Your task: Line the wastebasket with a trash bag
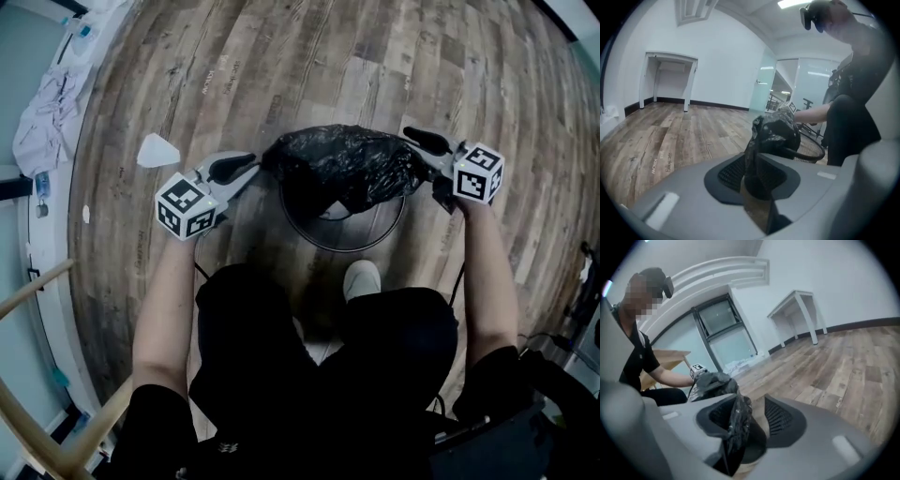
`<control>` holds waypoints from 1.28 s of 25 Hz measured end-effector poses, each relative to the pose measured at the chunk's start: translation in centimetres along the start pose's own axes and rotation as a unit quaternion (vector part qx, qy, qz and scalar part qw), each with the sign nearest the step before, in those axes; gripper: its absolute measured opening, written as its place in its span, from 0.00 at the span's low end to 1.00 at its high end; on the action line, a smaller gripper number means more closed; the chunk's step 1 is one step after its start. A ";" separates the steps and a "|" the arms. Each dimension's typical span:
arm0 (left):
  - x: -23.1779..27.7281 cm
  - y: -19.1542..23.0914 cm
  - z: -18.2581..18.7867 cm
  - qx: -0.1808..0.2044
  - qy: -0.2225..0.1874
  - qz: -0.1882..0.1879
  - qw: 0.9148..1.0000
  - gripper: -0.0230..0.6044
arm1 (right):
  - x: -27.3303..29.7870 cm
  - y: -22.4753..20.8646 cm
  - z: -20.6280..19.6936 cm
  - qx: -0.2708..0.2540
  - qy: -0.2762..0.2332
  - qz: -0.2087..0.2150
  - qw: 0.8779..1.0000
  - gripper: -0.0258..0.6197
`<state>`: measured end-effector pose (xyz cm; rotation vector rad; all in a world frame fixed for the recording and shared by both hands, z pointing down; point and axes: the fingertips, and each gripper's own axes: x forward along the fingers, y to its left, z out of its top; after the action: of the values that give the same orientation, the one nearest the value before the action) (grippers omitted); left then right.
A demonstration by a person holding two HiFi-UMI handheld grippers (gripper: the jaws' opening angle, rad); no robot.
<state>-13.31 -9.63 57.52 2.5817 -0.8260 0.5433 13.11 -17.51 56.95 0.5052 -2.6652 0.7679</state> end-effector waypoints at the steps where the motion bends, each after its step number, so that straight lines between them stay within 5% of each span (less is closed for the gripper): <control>1: -0.5 0.1 0.7 -0.003 -0.013 -0.001 1.000 0.18 | -0.9 0.1 1.2 0.008 -0.019 0.006 1.000 0.33; 6: -1.9 -1.1 3.6 0.012 -0.049 -0.026 0.998 0.28 | -3.7 2.3 5.6 0.026 -0.070 0.059 0.995 0.43; 10: -2.3 -2.3 5.9 0.043 -0.066 -0.030 0.996 0.30 | -3.9 0.9 6.4 -0.046 -0.020 -0.027 0.998 0.43; 12: -2.6 -2.6 6.6 0.054 -0.071 -0.030 0.996 0.30 | -5.2 0.8 8.2 -0.045 -0.049 -0.041 0.997 0.43; 15: -3.0 -2.7 7.2 0.067 -0.072 -0.028 0.995 0.30 | -5.7 3.9 10.5 -0.036 -0.073 0.018 0.997 0.43; 18: -3.3 -2.8 8.1 0.075 -0.079 -0.026 0.994 0.30 | -3.0 6.6 8.6 -0.075 0.025 0.055 0.995 0.43; 22: -3.6 -3.3 9.3 0.086 -0.085 -0.023 0.992 0.31 | 0.0 7.1 1.8 -0.144 0.197 0.052 0.968 0.43; 24: -3.8 -3.6 10.0 0.093 -0.086 -0.024 0.992 0.32 | 0.2 8.8 1.3 -0.163 0.190 0.075 0.965 0.33; 25: -3.9 -3.8 10.4 0.098 -0.086 -0.026 0.991 0.34 | 0.1 9.7 1.9 -0.182 0.170 0.081 0.965 0.18; 27: -3.8 -4.3 11.3 0.111 -0.083 -0.034 0.990 0.37 | -0.3 11.5 3.1 -0.228 0.135 0.090 0.960 0.09; 32: -2.3 -5.5 13.5 0.148 -0.070 -0.069 0.984 0.46 | -1.4 16.3 4.2 -0.290 0.120 0.138 0.939 0.05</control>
<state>-8.42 -10.60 43.61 2.9515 -0.6419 0.4793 6.66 -6.61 45.75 -0.1123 -2.5766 0.0690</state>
